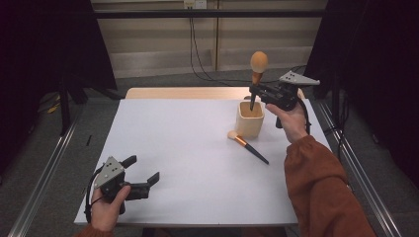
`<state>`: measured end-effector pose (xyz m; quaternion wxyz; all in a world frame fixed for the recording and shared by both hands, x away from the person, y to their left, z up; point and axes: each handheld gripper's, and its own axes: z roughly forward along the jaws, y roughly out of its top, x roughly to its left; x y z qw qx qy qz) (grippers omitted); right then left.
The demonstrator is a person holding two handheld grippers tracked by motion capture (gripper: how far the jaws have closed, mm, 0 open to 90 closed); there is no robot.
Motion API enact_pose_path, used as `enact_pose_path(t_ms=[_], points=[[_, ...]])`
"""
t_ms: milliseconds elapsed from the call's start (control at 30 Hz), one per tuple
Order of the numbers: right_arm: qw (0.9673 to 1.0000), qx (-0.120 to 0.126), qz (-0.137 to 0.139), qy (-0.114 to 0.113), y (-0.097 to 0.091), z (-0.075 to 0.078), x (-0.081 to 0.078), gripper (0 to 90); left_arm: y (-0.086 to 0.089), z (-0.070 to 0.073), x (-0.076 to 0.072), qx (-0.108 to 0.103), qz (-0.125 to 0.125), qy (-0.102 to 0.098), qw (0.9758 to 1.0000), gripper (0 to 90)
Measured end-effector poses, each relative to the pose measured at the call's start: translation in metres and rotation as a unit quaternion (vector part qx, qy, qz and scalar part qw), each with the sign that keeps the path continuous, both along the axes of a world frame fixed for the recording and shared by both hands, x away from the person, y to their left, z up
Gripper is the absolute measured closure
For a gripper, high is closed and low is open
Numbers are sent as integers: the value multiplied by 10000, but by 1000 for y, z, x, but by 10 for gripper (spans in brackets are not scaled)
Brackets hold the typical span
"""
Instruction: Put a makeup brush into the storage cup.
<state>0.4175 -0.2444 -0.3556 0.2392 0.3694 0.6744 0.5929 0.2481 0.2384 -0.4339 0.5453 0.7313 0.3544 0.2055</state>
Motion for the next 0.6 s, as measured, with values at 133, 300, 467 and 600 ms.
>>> enact_pose_path(t_ms=[133,300,467,600], points=[[10000,-27,-32,39,0,-6,2,753,1,0,0,9,7,4,10000,17],[9999,-56,-77,82,-1,-10,1,753,1,0,0,31,10,-6,10000,16],[9999,-44,-60,88,-3,-18,2,753,1,0,1,23,-21,5,10000,16],[9998,-47,-87,147,-4,-25,2,753,1,0,1,34,-29,7,10000,17]])
